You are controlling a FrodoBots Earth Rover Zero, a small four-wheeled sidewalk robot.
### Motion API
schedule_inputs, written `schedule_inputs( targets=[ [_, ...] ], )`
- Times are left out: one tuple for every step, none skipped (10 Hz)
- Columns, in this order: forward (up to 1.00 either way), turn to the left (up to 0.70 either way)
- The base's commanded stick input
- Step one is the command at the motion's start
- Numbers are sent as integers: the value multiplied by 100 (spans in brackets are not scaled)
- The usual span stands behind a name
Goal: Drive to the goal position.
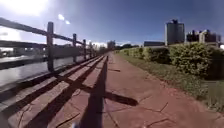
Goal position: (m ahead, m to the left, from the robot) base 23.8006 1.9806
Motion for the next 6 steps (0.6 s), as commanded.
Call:
schedule_inputs(
  targets=[
    [85,0],
    [85,0],
    [85,0],
    [85,0],
    [85,0],
    [85,0]
  ],
)
